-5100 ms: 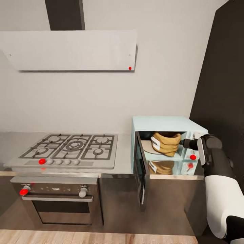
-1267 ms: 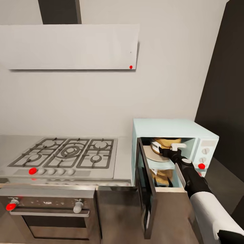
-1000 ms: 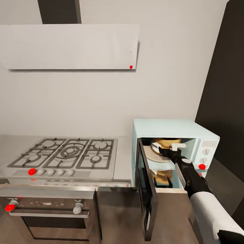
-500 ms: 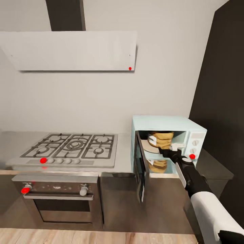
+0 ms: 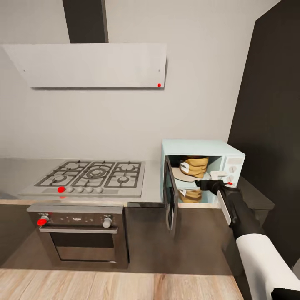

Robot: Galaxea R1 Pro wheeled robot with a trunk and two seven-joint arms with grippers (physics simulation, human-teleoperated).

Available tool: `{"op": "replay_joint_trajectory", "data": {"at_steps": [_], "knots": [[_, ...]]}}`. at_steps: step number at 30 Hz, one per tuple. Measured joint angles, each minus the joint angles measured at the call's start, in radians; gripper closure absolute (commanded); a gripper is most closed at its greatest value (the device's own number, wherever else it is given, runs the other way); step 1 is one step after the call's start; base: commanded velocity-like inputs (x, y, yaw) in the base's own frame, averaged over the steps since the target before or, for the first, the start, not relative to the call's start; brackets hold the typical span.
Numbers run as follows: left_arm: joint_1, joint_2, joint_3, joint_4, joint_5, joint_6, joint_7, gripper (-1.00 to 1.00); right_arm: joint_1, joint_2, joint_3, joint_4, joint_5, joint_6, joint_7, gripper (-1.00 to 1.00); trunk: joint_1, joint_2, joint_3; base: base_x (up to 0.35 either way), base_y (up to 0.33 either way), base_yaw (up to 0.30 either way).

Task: In the kitchen, take the popcorn bag from the countertop, put it into the microwave, and heat it until the popcorn is cooked so the cooked popcorn ends up inside the bag.

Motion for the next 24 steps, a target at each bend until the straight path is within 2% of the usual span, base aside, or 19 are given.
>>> {"op": "replay_joint_trajectory", "data": {"at_steps": [4, 6, 7, 9, 13, 17, 24], "knots": [[0.000, -0.001, 0.001, 0.000, 0.000, 0.000, 0.001, -1.00, 0.001, -0.006, -0.003, -0.085, 0.000, 0.168, 0.000, -1.00, 0.000, 0.000, 0.000, 0.000, 0.000, 0.000], [0.000, -0.001, 0.001, 0.000, 0.000, -0.001, 0.000, -1.00, 0.004, -0.008, -0.003, -0.172, 0.000, 0.285, -0.001, -1.00, 0.000, 0.000, 0.000, -0.021, 0.000, 0.000], [0.000, -0.001, 0.001, 0.000, 0.000, -0.001, 0.000, -1.00, 0.012, -0.008, -0.004, -0.212, 0.000, 0.324, -0.001, -1.00, 0.000, 0.000, 0.000, -0.124, 0.000, 0.000], [0.000, -0.001, 0.001, 0.001, 0.000, -0.001, 0.000, -1.00, 0.069, -0.009, -0.006, -0.333, 0.000, 0.447, -0.002, -1.00, 0.000, 0.000, 0.000, -0.265, 0.000, 0.000], [0.000, -0.001, 0.001, 0.000, 0.000, -0.001, 0.001, -1.00, 0.100, -0.012, -0.009, -0.400, 0.000, 0.452, -0.001, -1.00, 0.001, 0.000, 0.000, -0.324, 0.000, 0.000], [0.000, -0.001, 0.001, 0.000, -0.001, -0.001, 0.000, -1.00, 0.103, -0.033, -0.010, -0.407, -0.002, 0.452, -0.001, -1.00, 0.001, 0.000, 0.000, -0.343, 0.000, 0.000], [0.000, -0.001, 0.000, 0.000, 0.000, -0.001, 0.001, -1.00, 0.103, -0.036, -0.010, -0.399, -0.007, 0.452, -0.001, -1.00, 0.001, 0.000, 0.000, -0.344, 0.000, 0.000]]}}
